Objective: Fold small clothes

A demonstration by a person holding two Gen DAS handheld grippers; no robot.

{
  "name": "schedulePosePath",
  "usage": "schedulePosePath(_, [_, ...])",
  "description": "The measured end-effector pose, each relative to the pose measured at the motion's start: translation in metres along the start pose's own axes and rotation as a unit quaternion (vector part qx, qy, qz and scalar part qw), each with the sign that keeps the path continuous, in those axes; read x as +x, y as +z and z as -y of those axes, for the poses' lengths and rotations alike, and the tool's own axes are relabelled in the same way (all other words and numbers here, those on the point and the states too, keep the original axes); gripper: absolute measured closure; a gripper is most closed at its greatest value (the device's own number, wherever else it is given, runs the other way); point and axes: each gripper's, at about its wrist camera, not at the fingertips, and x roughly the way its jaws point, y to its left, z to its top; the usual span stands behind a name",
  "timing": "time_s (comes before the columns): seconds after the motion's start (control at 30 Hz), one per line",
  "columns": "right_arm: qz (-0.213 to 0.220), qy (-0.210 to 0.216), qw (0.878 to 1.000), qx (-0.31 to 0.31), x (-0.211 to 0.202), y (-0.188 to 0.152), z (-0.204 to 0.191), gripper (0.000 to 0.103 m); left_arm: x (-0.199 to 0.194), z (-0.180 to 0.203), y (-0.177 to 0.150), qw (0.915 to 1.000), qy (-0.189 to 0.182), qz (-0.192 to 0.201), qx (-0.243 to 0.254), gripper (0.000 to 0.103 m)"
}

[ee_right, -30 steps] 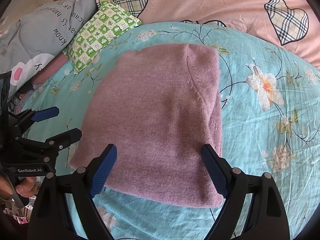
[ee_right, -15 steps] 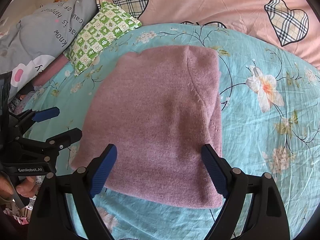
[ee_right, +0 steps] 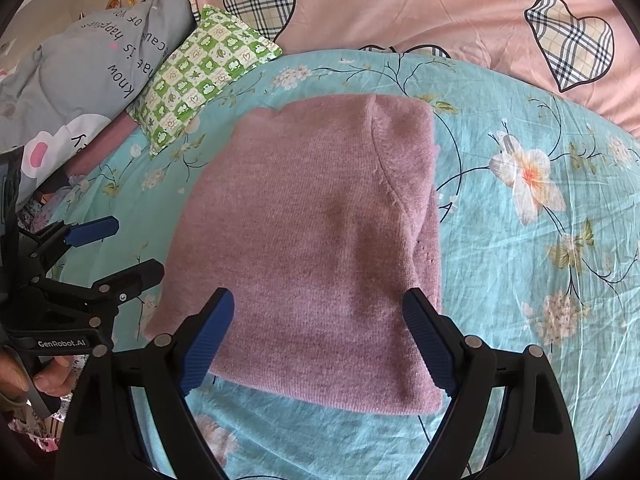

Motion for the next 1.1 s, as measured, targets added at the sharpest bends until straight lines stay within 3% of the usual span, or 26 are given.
schedulePosePath(1.1, [0.004,0.003,1.0,0.004,-0.0062,0.0007,0.002,0.016,-0.0007,0.002,0.0004,1.0,0.004,-0.001,0.006,0.008])
